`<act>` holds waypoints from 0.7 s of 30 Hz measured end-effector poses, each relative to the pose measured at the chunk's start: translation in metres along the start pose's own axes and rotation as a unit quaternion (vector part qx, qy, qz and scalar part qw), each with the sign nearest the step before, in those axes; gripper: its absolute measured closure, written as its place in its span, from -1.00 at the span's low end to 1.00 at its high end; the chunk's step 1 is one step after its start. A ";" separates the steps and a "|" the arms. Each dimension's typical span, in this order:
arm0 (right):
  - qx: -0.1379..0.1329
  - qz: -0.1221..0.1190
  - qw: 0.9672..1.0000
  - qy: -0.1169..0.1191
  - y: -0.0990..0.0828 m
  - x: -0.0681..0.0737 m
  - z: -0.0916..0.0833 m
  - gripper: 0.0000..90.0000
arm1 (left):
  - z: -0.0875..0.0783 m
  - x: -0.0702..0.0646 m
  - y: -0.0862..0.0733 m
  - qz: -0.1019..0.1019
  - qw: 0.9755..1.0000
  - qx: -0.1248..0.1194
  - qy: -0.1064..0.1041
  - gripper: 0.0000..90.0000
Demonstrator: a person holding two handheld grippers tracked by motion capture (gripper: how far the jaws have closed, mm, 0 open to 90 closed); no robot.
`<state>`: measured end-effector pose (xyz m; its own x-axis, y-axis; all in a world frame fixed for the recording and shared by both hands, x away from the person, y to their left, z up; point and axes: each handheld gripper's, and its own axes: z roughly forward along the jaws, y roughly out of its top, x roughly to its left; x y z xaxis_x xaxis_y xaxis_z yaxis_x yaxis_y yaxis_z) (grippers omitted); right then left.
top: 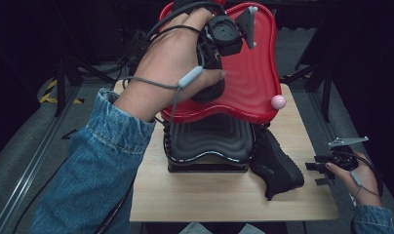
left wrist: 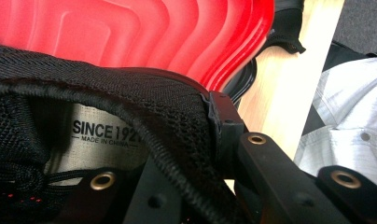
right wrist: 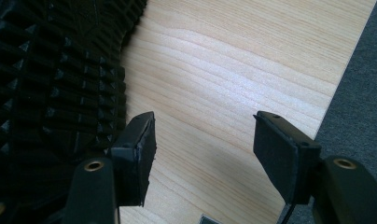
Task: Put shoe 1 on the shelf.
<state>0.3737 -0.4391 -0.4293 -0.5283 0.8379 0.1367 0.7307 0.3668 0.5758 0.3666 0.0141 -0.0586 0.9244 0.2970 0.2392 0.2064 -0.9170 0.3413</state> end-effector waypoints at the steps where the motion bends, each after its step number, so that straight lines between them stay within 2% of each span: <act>1: 0.000 -0.001 1.000 0.000 0.000 0.000 0.000 -0.12 | 0.002 0.002 0.001 0.000 1.000 0.000 -0.002 0.89; 7: 0.001 0.002 1.000 0.000 -0.001 0.000 0.000 -0.12 | 0.010 0.010 0.004 0.004 1.000 -0.001 -0.001 0.89; 13: 0.003 0.002 1.000 -0.001 -0.001 0.000 0.002 -0.12 | 0.015 0.008 0.006 0.014 1.000 -0.002 -0.005 0.88; 21: 0.007 0.002 1.000 0.002 -0.001 0.000 0.003 -0.12 | 0.024 0.007 0.006 0.012 1.000 -0.001 -0.009 0.87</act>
<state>0.3744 -0.4381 -0.4321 -0.5276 0.8376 0.1417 0.7381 0.3693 0.5646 0.3823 0.0049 -0.0766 0.9345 0.2705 0.2313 0.1839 -0.9234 0.3369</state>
